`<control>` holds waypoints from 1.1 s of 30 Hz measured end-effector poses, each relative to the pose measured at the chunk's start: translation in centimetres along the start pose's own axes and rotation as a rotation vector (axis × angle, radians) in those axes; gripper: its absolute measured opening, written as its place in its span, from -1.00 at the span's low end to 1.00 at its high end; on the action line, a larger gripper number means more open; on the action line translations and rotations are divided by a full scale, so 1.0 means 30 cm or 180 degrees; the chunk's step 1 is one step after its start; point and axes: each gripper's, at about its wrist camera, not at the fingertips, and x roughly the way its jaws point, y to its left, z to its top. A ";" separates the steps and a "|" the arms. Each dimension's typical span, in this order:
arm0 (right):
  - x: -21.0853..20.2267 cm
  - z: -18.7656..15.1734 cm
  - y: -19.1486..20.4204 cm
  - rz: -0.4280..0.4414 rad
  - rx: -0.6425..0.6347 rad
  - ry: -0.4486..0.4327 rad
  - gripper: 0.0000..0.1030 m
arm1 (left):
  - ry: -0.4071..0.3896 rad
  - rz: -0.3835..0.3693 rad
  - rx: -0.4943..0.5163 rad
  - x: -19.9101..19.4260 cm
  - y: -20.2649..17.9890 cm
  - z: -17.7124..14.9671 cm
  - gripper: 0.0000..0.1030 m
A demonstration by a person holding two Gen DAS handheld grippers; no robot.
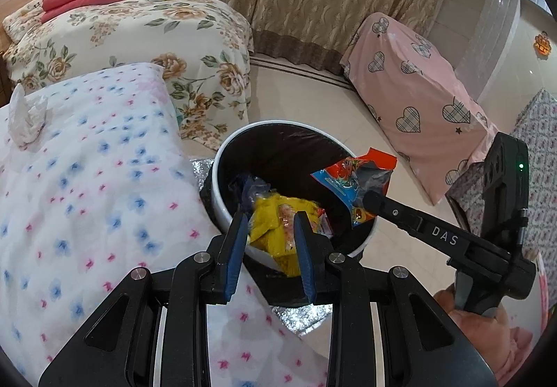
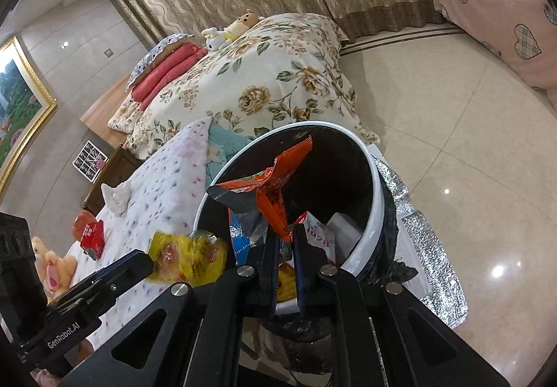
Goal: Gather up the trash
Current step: 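Open both grippers to drop the snack bags into the bin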
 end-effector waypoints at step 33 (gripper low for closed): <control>0.027 -0.037 0.171 0.0266 -0.0138 0.0094 0.53 | -0.0158 0.0449 -0.0542 -0.180 0.262 -0.124 -0.04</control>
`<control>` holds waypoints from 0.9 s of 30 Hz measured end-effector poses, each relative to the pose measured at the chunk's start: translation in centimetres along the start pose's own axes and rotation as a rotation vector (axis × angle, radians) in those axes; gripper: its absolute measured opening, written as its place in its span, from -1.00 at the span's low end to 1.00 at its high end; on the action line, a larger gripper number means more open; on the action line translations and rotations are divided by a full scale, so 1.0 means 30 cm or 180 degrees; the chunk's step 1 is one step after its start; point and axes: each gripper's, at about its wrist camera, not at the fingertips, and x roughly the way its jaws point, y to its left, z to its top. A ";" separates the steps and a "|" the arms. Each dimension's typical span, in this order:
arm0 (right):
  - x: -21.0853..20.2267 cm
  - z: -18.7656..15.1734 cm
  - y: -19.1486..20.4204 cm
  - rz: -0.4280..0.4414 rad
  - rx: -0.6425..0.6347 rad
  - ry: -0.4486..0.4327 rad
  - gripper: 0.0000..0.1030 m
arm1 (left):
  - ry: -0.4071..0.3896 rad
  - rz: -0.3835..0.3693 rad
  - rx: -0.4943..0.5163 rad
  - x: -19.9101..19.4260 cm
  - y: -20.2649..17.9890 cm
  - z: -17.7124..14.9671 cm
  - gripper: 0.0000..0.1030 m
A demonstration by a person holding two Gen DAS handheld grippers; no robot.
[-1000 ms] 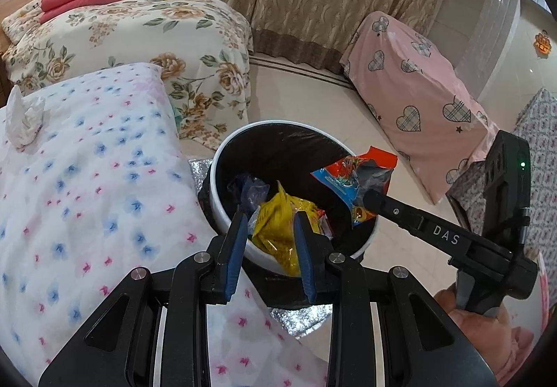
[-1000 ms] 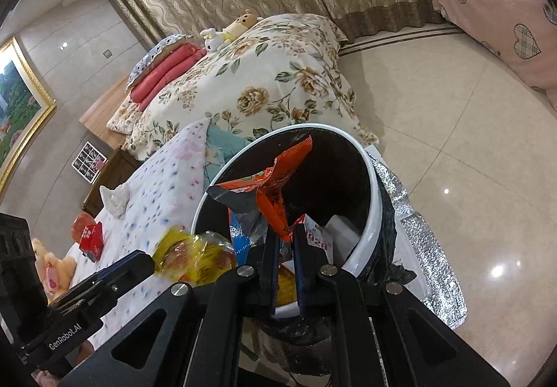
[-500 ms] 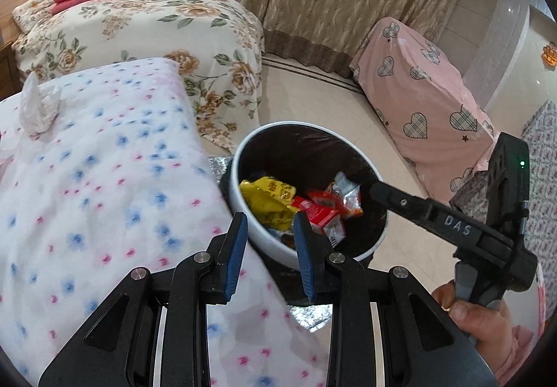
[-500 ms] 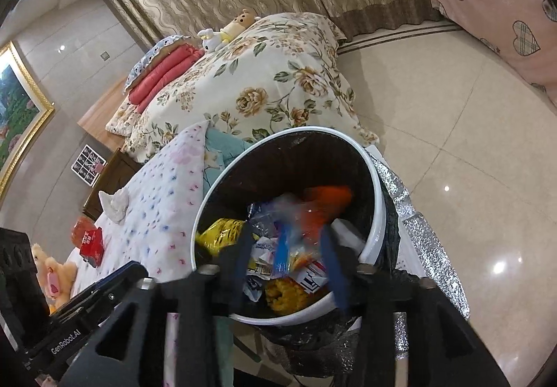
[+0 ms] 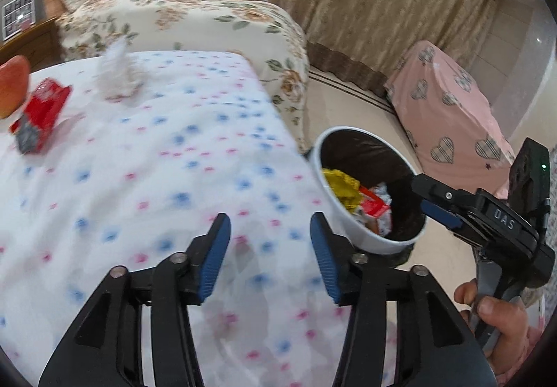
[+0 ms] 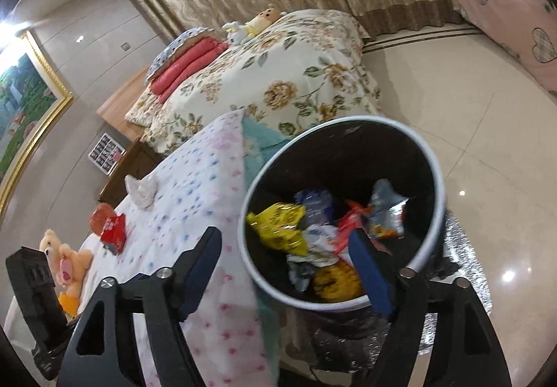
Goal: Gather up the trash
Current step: 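Open both grippers to drop the snack bags into the bin, then move both open grippers back over the bed toward the red bag and tissue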
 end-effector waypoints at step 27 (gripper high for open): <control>0.197 -0.104 0.370 0.0372 -0.0547 0.0476 0.76 | -0.0264 0.0680 -0.0714 -0.168 0.456 -0.052 0.37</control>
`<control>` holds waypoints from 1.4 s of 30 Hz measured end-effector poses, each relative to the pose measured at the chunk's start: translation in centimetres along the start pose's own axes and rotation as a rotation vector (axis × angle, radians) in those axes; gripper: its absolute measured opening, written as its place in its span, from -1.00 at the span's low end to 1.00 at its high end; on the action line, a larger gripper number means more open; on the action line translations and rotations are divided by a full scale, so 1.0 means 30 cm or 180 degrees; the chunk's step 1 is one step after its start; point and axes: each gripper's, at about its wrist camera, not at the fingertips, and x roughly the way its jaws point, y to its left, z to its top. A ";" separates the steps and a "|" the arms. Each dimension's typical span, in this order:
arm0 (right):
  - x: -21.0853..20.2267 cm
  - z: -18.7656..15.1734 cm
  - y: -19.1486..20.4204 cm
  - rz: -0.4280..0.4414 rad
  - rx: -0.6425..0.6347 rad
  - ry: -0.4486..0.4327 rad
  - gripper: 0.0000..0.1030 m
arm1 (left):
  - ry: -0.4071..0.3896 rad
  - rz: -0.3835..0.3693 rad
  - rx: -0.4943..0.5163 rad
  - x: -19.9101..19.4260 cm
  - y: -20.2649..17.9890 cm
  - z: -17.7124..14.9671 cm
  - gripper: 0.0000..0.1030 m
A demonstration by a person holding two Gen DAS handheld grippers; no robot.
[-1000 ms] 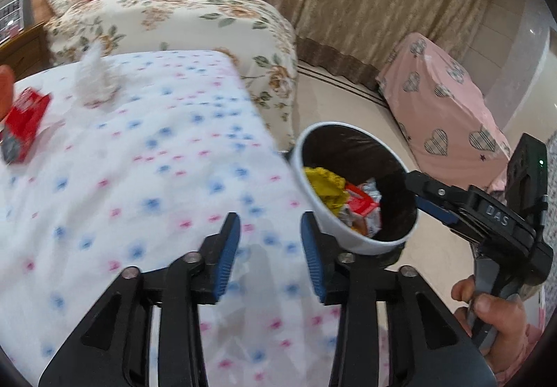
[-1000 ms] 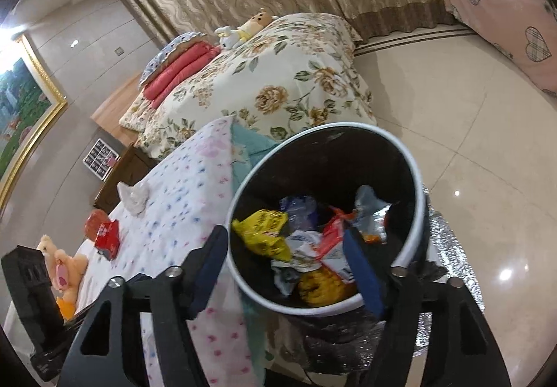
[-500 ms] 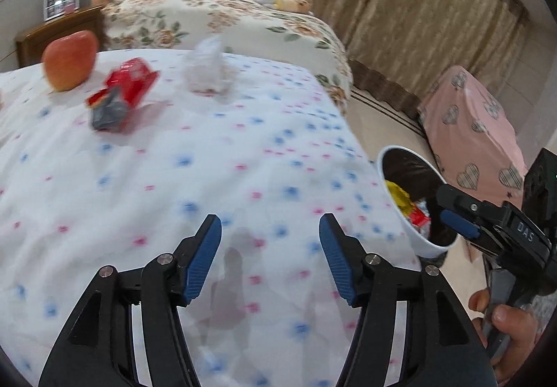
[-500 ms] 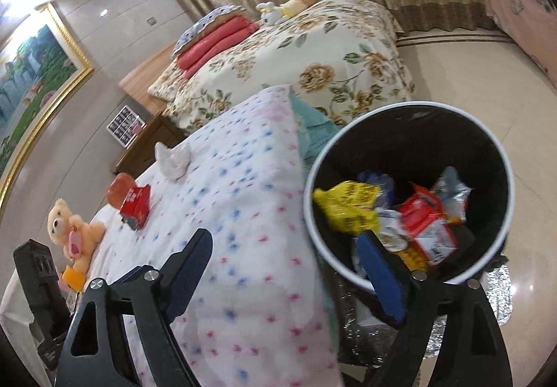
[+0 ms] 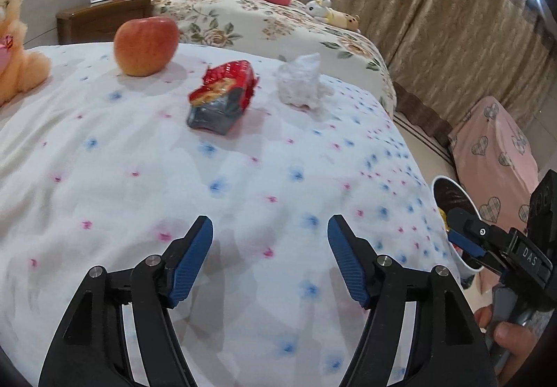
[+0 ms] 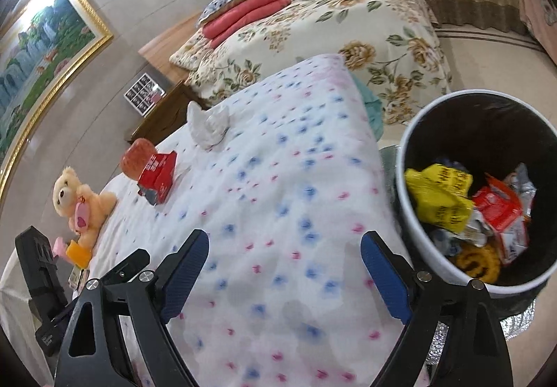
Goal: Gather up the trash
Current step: 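Move both open grippers back over the bed toward the red bag and tissue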
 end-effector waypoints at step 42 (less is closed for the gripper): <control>0.297 0.144 0.211 0.0149 -0.0450 0.0196 0.94 | -0.0053 0.0258 0.0010 0.103 0.123 0.173 0.53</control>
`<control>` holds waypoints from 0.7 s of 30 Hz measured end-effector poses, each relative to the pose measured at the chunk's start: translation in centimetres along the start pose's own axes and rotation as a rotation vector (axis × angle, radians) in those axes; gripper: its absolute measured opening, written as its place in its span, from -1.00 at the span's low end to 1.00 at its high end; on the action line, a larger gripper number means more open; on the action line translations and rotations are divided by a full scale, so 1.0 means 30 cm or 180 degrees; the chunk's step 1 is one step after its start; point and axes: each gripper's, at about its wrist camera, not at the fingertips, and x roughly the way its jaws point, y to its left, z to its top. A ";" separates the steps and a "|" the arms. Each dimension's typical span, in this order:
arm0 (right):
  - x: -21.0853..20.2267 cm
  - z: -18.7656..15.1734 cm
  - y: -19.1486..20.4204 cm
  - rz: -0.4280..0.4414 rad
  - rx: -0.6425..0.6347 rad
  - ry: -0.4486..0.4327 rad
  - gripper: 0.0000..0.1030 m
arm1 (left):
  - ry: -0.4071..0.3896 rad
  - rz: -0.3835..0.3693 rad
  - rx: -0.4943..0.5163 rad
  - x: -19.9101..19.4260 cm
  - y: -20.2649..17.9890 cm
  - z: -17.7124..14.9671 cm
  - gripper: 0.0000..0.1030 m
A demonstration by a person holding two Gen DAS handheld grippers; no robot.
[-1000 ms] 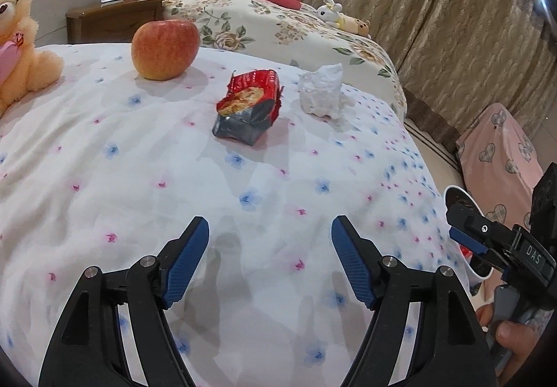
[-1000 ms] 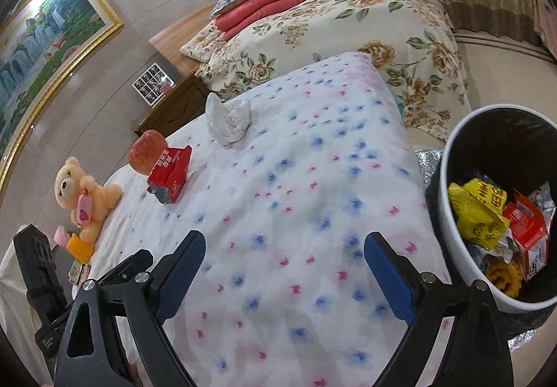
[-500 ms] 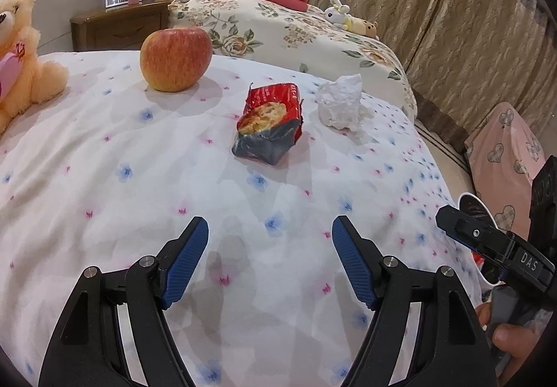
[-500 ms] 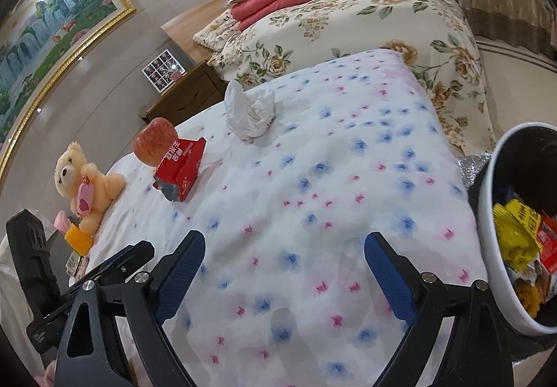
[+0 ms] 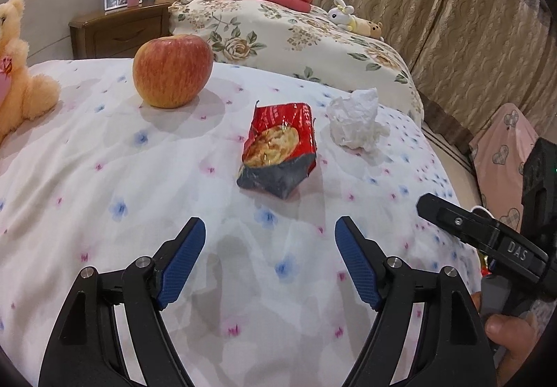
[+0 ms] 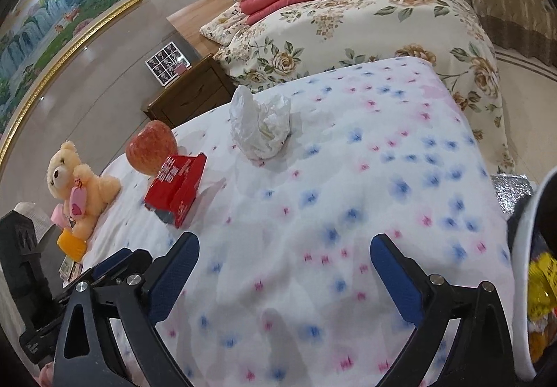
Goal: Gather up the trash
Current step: 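Move both open grippers back over the bed toward the red bag and tissue, then grasp the red snack bag with the left gripper while the right grasps the white tissue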
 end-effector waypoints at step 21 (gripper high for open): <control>0.232 0.204 0.052 0.0040 -0.0212 0.0053 0.92 | -0.0017 0.0079 -0.0083 0.136 0.022 0.119 0.54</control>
